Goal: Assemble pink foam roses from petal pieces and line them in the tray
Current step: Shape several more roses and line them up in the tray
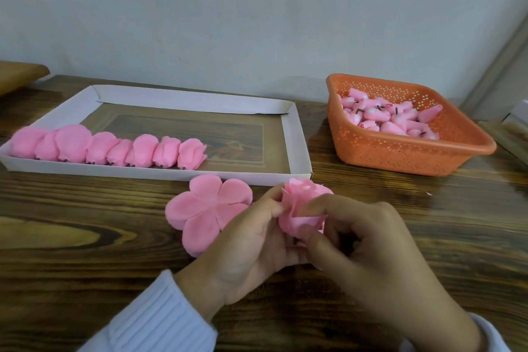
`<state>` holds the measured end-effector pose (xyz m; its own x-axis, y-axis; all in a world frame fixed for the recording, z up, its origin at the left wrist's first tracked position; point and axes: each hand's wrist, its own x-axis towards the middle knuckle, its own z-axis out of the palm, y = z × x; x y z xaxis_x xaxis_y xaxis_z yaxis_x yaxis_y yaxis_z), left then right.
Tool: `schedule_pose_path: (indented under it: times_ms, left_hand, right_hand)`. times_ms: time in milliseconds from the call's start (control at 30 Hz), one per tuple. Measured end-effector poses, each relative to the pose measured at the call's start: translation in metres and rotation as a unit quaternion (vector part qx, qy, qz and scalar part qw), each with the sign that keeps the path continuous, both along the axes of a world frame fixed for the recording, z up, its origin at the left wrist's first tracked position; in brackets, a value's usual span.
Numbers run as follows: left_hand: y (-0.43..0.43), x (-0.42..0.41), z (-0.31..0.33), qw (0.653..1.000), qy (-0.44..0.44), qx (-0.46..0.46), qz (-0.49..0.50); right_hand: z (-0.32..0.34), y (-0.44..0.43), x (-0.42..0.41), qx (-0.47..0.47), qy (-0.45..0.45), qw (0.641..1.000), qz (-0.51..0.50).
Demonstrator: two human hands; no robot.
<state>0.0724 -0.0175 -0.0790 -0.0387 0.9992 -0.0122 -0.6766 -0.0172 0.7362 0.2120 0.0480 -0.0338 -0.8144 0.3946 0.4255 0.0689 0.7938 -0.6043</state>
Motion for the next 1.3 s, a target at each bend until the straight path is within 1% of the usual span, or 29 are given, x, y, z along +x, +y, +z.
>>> schedule_pose_path:
  times_ms: [200, 300, 433, 633, 700, 767, 833, 1033, 1100, 1167, 1233, 1300]
  left_hand:
    - [0.001, 0.0, 0.0, 1.0, 0.015, 0.021, 0.014]
    - [0.0, 0.0, 0.001, 0.999, 0.033, 0.03, 0.017]
    - [-0.001, 0.001, 0.005, 0.997, 0.054, 0.043, 0.023]
    - [-0.004, -0.002, 0.005, 0.996, 0.046, 0.073, -0.019]
    - [-0.005, -0.002, 0.003, 0.993, 0.098, 0.061, -0.006]
    - [-0.006, 0.0, 0.001, 0.978, 0.198, 0.056, 0.037]
    - [-0.006, 0.002, 0.002, 0.963, 0.254, 0.056, 0.073]
    - [-0.008, -0.001, 0.009, 0.948, 0.294, 0.059, 0.104]
    - [-0.009, 0.001, 0.013, 0.944, 0.303, 0.072, 0.108]
    - [-0.009, 0.002, 0.014, 0.933, 0.322, 0.063, 0.15]
    - [-0.009, 0.002, 0.014, 0.903, 0.369, 0.051, 0.212]
    - [-0.01, 0.003, 0.014, 0.872, 0.42, 0.068, 0.24]
  right_hand:
    - [0.001, 0.001, 0.002, -0.029, 0.003, 0.999, 0.039]
    - [0.0, 0.002, 0.002, -0.014, 0.01, 1.0, 0.023]
    - [-0.001, 0.002, 0.001, -0.008, 0.046, 0.999, -0.022]
    - [-0.002, 0.004, 0.0, -0.029, 0.065, 0.997, -0.039]
    - [-0.002, 0.004, -0.001, -0.035, 0.073, 0.996, -0.036]
    - [-0.003, 0.004, -0.001, -0.037, 0.074, 0.996, -0.026]
    - [-0.003, 0.005, 0.0, -0.026, 0.064, 0.997, -0.021]
    - [0.0, 0.005, -0.002, 0.004, 0.031, 1.0, 0.0]
    - [0.001, 0.004, -0.002, 0.017, 0.038, 0.999, 0.011]
    - [0.0, 0.002, -0.002, -0.014, 0.066, 0.997, 0.023]
    - [-0.002, 0.001, -0.002, -0.116, 0.117, 0.986, 0.006]
    - [-0.004, 0.001, -0.003, -0.24, 0.15, 0.959, -0.021]
